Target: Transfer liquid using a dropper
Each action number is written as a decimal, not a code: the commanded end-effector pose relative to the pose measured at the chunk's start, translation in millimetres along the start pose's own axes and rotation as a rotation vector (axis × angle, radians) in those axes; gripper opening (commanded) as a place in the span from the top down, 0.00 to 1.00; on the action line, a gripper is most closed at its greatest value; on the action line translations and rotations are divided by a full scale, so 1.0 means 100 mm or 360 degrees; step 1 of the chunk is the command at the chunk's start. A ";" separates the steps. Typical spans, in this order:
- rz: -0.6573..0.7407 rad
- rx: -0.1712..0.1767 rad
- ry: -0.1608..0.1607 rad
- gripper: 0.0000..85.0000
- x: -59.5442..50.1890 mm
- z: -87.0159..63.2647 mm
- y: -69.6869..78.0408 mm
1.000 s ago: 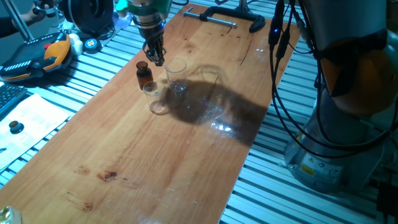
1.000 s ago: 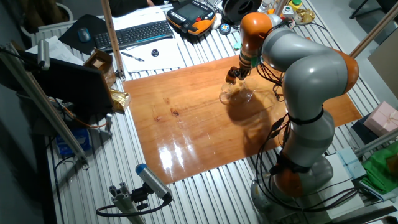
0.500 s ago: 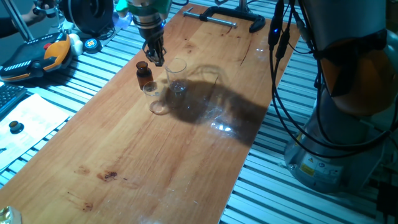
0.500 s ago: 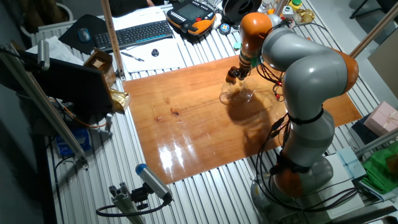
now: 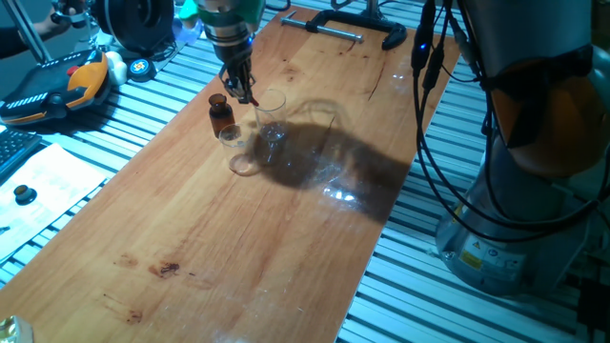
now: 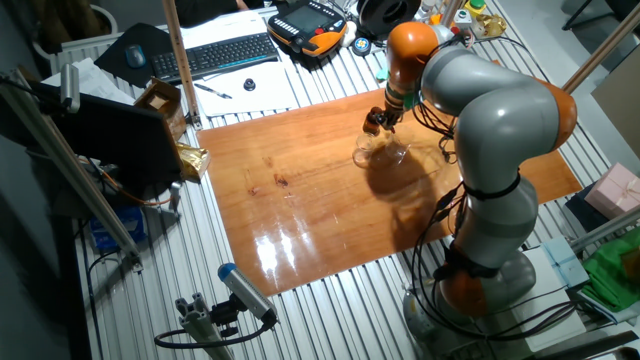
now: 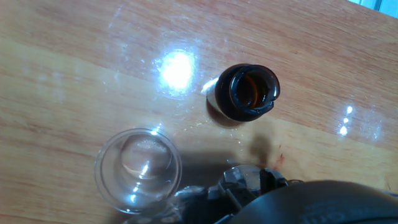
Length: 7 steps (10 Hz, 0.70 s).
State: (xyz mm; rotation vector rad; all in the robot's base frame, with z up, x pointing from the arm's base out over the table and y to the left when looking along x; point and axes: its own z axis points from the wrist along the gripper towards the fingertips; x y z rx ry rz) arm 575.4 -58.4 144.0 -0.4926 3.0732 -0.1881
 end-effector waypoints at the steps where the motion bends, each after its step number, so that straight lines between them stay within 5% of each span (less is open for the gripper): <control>1: -0.0004 -0.0002 0.0012 0.70 0.00 0.00 0.00; 7: -0.0039 0.0088 0.0033 0.69 0.01 0.04 0.00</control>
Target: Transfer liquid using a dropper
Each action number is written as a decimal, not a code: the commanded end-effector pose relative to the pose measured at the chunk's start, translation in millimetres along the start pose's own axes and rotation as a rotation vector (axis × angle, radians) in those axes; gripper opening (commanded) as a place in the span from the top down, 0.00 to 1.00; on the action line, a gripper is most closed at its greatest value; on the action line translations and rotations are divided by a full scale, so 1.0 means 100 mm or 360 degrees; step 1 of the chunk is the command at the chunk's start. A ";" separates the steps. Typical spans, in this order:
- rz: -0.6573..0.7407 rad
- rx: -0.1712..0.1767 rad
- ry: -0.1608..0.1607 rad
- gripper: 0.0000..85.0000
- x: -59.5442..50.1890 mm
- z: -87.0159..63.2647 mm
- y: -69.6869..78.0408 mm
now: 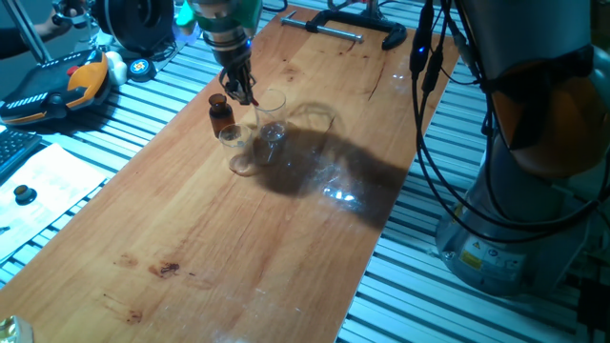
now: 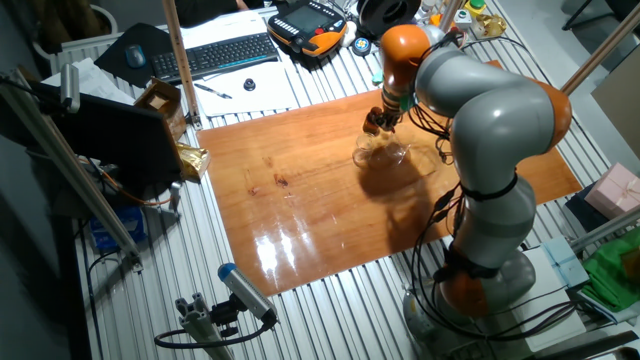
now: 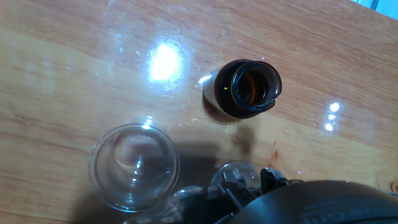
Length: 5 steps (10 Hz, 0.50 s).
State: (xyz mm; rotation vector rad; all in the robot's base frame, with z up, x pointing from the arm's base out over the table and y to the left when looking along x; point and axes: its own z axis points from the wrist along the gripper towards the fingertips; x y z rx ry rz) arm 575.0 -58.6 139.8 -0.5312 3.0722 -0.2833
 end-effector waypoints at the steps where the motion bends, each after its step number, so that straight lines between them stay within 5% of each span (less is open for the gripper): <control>1: -0.0006 0.0011 0.0003 0.69 0.00 0.01 0.00; 5: -0.0040 0.0053 0.0008 0.70 0.02 0.08 -0.01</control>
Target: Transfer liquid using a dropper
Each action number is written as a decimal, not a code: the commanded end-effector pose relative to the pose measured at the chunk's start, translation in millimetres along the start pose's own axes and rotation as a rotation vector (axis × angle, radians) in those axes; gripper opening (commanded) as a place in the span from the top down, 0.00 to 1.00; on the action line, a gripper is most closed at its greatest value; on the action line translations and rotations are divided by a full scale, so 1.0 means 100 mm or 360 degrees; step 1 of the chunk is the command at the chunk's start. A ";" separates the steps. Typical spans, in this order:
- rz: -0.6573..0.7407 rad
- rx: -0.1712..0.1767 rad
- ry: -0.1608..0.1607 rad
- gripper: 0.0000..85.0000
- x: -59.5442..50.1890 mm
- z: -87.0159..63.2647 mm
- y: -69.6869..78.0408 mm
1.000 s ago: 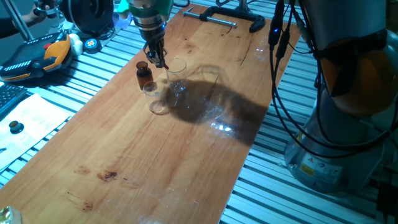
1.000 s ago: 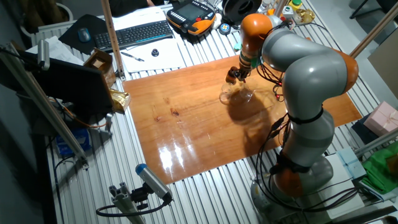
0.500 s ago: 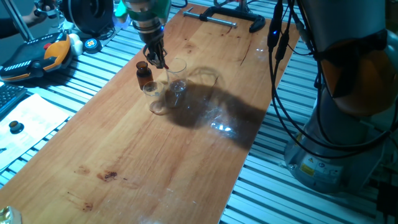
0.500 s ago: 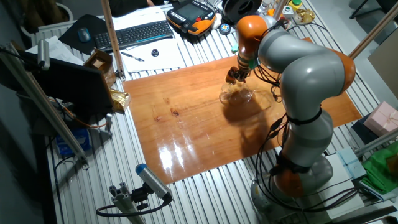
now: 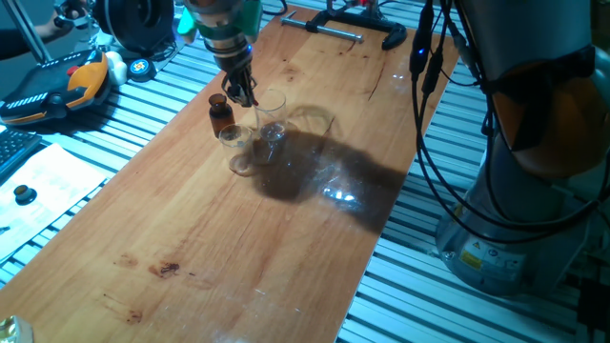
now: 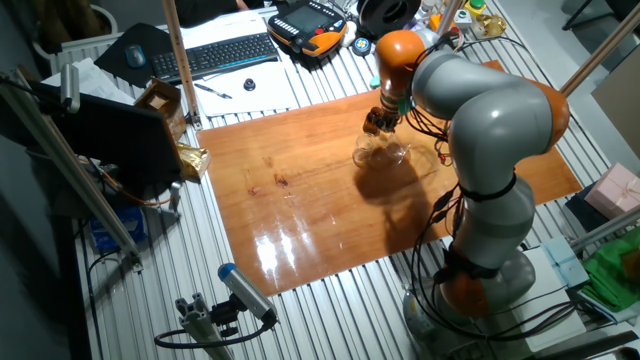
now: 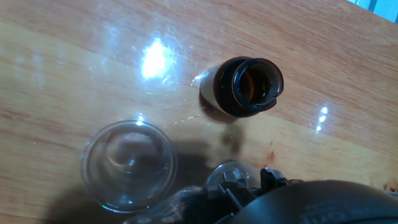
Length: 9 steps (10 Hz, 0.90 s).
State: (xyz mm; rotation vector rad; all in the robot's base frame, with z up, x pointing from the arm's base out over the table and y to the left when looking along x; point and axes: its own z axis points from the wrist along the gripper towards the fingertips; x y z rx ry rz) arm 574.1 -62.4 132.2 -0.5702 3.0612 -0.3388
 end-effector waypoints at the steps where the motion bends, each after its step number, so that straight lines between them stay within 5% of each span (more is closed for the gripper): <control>1: -0.0008 0.0003 0.0006 0.71 0.00 0.01 0.00; 6: -0.0054 0.0030 0.0038 0.75 0.01 0.03 0.00; 9: -0.0079 0.0042 0.0046 0.87 0.00 0.02 0.00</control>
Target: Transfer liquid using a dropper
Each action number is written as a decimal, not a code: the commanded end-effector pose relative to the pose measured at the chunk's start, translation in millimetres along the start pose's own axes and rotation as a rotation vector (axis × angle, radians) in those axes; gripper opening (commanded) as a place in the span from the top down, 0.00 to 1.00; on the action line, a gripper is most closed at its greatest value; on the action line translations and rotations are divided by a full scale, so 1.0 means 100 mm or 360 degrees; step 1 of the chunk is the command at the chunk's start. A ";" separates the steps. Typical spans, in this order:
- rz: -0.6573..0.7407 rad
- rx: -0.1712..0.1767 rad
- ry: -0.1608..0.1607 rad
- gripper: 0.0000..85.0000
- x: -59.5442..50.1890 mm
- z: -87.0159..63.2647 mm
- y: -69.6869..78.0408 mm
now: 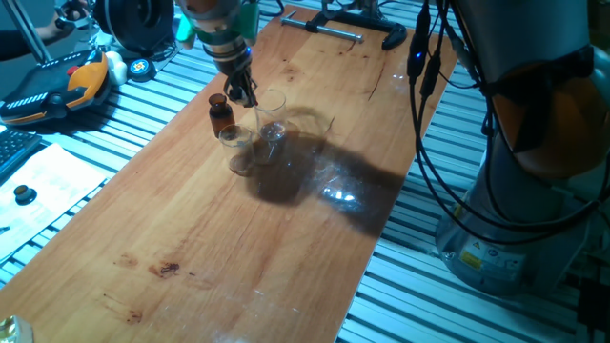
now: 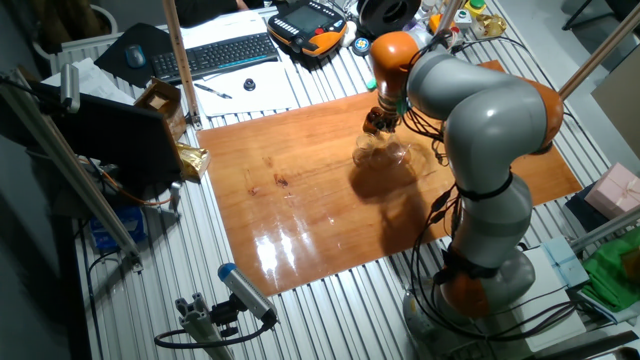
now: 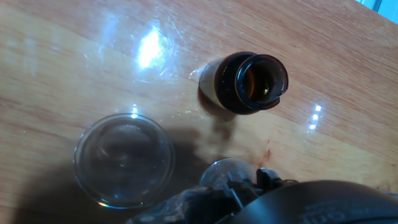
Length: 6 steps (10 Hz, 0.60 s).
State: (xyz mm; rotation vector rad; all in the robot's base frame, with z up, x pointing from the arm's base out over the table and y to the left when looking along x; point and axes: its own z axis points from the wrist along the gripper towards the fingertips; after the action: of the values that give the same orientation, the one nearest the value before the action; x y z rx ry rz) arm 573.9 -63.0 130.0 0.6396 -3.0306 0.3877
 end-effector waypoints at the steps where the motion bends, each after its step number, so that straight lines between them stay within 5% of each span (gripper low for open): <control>1: -0.0006 0.0001 0.0000 0.92 0.00 -0.01 0.00; 6: -0.0019 0.0012 0.0024 0.95 -0.02 -0.12 -0.01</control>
State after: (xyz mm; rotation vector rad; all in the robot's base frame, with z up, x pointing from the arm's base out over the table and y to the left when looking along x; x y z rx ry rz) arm 575.5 -59.8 142.8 0.6505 -3.0099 0.4035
